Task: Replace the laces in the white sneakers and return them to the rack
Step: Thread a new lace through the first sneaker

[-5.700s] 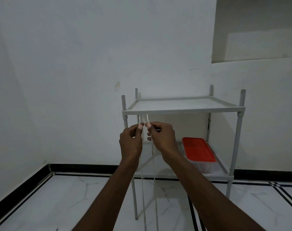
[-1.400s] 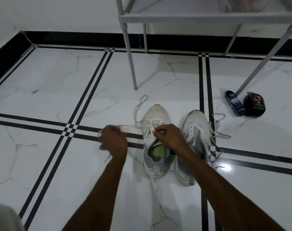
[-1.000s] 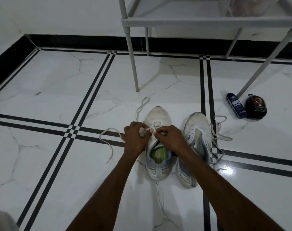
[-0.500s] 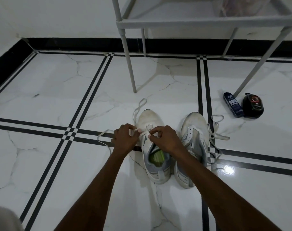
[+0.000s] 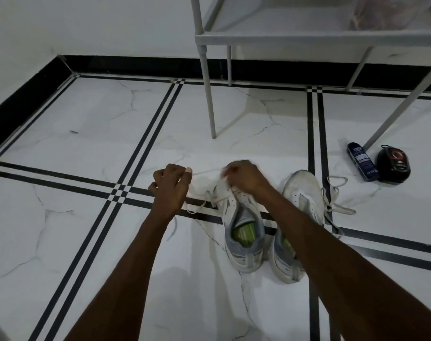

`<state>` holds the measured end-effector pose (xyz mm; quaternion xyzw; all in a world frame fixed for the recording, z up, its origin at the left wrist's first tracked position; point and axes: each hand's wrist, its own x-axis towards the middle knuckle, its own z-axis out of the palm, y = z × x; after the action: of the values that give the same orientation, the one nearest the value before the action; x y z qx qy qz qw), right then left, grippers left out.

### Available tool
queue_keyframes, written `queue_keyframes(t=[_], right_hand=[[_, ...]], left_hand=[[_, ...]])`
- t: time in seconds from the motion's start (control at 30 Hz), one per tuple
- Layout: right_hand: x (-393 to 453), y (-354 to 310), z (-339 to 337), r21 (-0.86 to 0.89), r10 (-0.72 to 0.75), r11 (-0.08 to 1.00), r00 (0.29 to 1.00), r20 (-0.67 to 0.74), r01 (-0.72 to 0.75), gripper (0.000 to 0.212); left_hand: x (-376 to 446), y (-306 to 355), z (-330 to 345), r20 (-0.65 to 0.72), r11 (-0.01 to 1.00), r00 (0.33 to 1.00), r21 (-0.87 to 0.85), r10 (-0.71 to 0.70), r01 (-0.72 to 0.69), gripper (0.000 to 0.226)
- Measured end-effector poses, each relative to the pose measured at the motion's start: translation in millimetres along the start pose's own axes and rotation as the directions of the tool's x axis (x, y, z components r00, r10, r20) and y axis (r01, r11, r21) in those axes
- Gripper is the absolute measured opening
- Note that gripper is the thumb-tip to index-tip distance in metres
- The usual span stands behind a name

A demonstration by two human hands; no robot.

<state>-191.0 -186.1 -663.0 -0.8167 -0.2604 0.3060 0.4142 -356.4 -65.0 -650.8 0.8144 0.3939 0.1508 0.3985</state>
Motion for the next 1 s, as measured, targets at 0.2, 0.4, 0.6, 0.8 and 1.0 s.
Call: queue_keyframes(t=[0.2, 0.4, 0.6, 0.8, 1.0], right_hand=[[-12, -12, 9, 0.128, -0.131, 0.986, 0.967, 0.22, 0.105, 0.032], [2, -15, 5, 0.195, 0.049, 0.981, 0.99, -0.132, -0.023, 0.02], [-9, -32, 1, 0.098, -0.15, 0.987, 0.943, 0.297, 0.126, 0.036], [9, -20, 8, 0.048, -0.09, 0.994, 0.973, -0.215, 0.102, 0.024], [-6, -27, 10, -0.001, -0.169, 0.984, 0.923, 0.346, 0.18, 0.026]], left_hand=[[-4, -5, 1, 0.059, 0.999, 0.998, 0.024, 0.03, -0.032, 0.043], [-2, 0, 0, 0.053, 0.998, 0.999, 0.054, 0.012, -0.015, 0.048], [-2, 3, -2, 0.023, 0.998, 1.0, 0.07, 0.007, -0.009, 0.042], [-2, 6, -1, 0.038, 0.997, 0.999, 0.073, -0.031, 0.028, 0.041], [0, 8, -1, 0.026, 0.995, 0.999, 0.095, -0.02, 0.018, 0.039]])
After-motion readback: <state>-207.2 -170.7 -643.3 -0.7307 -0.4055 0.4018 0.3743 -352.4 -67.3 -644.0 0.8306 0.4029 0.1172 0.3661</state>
